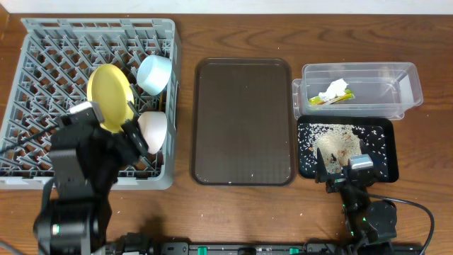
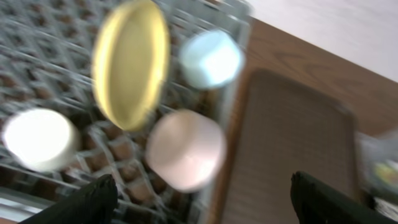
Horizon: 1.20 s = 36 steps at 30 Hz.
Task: Sort waste into correct bins and load items into the dishwasher
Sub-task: 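Open the left gripper and withdraw it from the yellow plate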
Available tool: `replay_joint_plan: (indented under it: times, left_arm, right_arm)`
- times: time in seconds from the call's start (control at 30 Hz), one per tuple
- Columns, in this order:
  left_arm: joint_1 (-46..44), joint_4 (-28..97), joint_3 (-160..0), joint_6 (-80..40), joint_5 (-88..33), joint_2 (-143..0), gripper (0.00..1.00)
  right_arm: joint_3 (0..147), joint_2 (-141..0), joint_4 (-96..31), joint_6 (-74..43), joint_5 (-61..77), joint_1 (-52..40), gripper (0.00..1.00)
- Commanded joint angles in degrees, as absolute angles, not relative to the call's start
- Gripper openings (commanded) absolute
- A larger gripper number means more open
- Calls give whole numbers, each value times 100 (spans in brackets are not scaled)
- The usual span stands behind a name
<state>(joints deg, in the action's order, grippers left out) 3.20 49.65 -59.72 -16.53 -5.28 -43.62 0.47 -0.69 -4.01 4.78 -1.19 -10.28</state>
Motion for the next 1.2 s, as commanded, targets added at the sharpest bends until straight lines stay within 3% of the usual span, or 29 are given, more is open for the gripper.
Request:
replay_joint_plan:
  times: [0.0,0.2,0.43,0.6,0.83,1.17]
  left_arm:
    - [314,5168,-6084,-1678,-1367,-4125,90]
    - [314,5513,-6084,-1688,-1610,-3916,91]
    - [-97,4086,-5728,-1811,-1039,-3579,96]
    - [-414,2805,-4405,-1811,-237,-2687,96]
    - [-633,810,-2329,-1450,-187,-1280,96]
    - [-921,222,-801,-703,-185,-287,96]
  right_arm:
    - [30,-43,-410,412,-102,-972,99]
    - [30,-43,-410,412,-102,-972,99]
    - [30,-43,-410,412,-102,-972,99]
    - [30,-43,-412,412,-102,-972,99]
    - [30,-43,-410,412,-102,-972,99]
    - [30,-43,-410,412,-102,-972,99]
